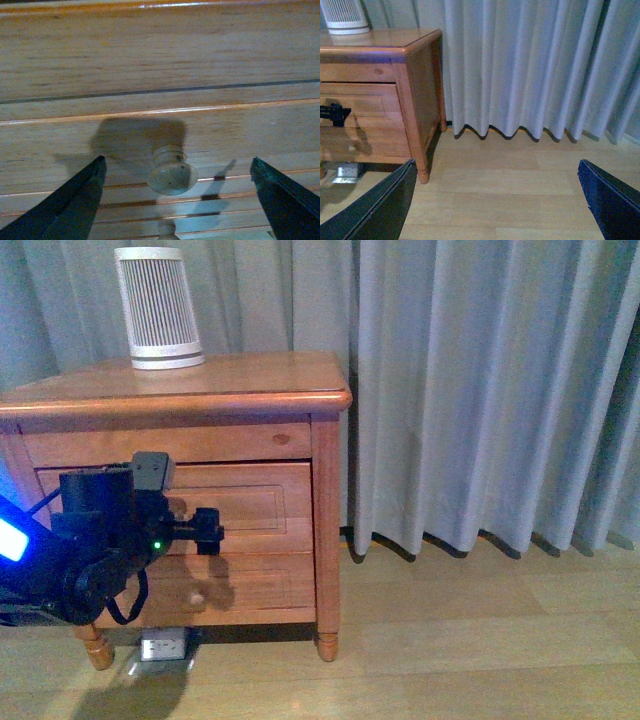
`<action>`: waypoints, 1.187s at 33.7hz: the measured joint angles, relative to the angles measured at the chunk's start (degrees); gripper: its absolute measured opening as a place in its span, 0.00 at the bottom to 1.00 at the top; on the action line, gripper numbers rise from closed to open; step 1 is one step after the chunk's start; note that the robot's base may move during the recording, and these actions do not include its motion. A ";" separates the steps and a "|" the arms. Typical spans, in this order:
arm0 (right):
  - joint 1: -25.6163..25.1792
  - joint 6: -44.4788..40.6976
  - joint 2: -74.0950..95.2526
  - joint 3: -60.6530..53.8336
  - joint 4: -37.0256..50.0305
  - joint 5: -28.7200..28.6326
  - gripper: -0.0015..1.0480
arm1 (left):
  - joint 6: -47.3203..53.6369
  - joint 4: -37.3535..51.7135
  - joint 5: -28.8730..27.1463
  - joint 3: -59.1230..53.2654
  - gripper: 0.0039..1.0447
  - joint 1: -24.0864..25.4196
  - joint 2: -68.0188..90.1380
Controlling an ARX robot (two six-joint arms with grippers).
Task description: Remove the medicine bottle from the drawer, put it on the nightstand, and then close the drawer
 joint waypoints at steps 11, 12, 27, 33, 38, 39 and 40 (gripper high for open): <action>0.00 0.00 0.00 0.00 0.00 0.00 0.93 | -1.05 -0.35 -0.04 0.48 0.36 0.09 0.02; 0.00 0.00 0.00 0.00 0.00 0.00 0.93 | -1.14 -0.37 -0.46 0.48 0.31 0.07 0.02; 0.00 0.00 0.00 0.00 0.00 0.00 0.93 | -1.44 1.46 0.37 -2.19 0.22 -0.07 -0.74; 0.00 0.00 0.00 0.00 0.00 0.00 0.93 | -1.60 5.35 0.02 -10.43 0.22 -0.44 -4.33; 0.00 0.00 0.02 0.00 0.00 0.00 0.93 | -1.68 9.66 -0.63 -19.63 0.22 -0.87 -8.35; 0.00 0.00 0.00 0.00 0.00 0.00 0.93 | -1.70 10.67 -0.83 -21.92 0.22 -0.96 -9.35; 0.00 0.00 0.00 0.00 0.00 0.00 0.93 | -1.70 11.30 -0.94 -23.52 0.22 -1.01 -10.05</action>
